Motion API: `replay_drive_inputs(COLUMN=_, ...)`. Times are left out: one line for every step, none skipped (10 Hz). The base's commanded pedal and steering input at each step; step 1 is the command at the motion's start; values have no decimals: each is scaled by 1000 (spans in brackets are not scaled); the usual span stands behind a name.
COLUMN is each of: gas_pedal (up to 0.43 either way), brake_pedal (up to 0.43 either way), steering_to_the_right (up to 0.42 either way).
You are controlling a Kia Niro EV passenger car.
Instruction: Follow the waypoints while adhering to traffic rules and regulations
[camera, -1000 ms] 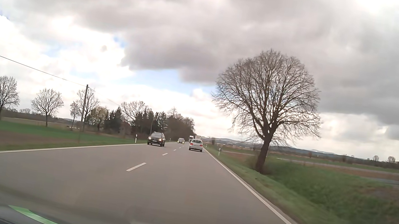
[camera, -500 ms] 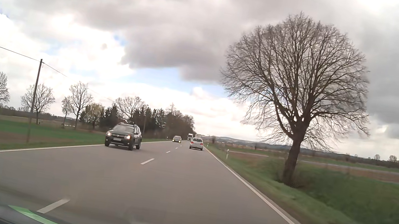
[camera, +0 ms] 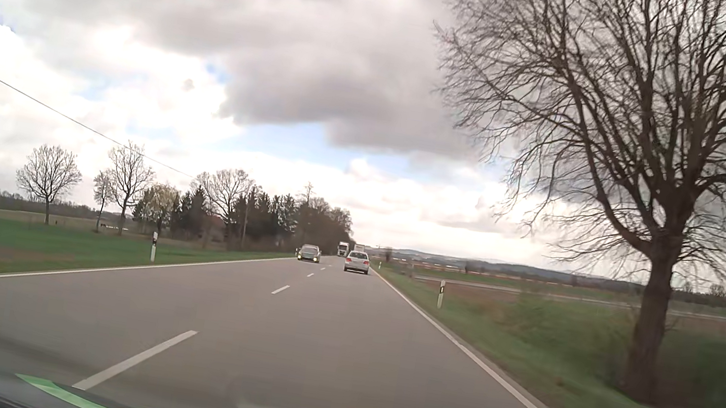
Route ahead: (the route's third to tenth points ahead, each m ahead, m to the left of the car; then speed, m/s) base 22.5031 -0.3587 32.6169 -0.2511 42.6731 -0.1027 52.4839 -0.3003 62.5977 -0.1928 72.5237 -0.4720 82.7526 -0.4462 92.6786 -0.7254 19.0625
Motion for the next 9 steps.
replay_drive_inputs(gas_pedal=169, brake_pedal=0, steering_to_the_right=1)
replay_drive_inputs(gas_pedal=157, brake_pedal=0, steering_to_the_right=1)
replay_drive_inputs(gas_pedal=157, brake_pedal=0, steering_to_the_right=1)
replay_drive_inputs(gas_pedal=150, brake_pedal=0, steering_to_the_right=1)
replay_drive_inputs(gas_pedal=150, brake_pedal=0, steering_to_the_right=1)
replay_drive_inputs(gas_pedal=138, brake_pedal=0, steering_to_the_right=1)
replay_drive_inputs(gas_pedal=138, brake_pedal=0, steering_to_the_right=1)
replay_drive_inputs(gas_pedal=138, brake_pedal=0, steering_to_the_right=1)
replay_drive_inputs(gas_pedal=138, brake_pedal=0, steering_to_the_right=1)
